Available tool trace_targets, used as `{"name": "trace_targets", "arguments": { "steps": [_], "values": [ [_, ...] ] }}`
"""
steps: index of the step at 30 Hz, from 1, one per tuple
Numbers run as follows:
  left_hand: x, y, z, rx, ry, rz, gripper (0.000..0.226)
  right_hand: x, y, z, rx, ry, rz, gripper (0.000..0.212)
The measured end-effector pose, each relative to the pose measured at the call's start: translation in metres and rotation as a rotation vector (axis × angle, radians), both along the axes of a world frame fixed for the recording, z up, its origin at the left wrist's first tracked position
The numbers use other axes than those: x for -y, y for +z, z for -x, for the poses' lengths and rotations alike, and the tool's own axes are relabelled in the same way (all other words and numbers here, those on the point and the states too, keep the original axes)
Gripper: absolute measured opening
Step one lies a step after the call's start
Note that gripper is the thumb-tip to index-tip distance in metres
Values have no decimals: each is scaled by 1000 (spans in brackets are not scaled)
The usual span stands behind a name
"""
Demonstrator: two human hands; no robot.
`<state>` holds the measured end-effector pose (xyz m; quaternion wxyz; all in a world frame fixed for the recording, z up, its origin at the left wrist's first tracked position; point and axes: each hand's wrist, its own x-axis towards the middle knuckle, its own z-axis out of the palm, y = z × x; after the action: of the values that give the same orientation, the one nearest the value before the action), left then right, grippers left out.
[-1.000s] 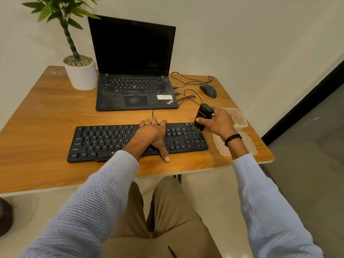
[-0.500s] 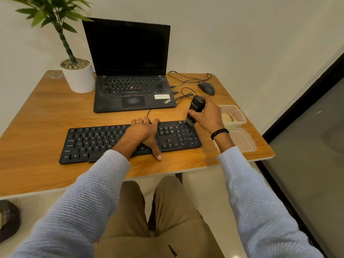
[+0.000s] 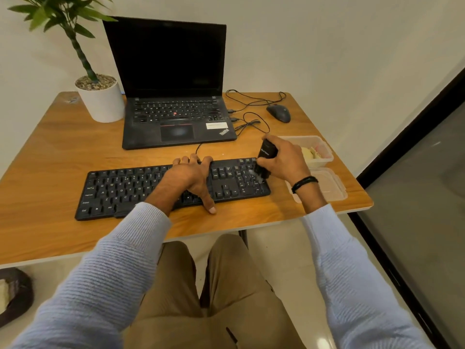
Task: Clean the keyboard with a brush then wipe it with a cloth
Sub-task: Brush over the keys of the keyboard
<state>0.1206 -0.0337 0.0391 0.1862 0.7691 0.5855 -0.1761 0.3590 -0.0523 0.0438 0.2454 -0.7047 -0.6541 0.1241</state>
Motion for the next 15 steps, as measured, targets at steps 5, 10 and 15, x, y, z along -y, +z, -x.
{"name": "trace_targets", "arguments": {
  "steps": [5, 10, 15],
  "values": [
    [1, 1, -3, -10, -5, -2, 149, 1, 1, 12, -76, -17, -45, 70],
    [1, -1, -1, -10, 6, -2, 152, 6, 11, 4, -20, -62, 136, 58],
    [1, 1, -3, -10, 3, -2, 151, 11, 8, 19, -104, -58, -86, 62]
  ]
}}
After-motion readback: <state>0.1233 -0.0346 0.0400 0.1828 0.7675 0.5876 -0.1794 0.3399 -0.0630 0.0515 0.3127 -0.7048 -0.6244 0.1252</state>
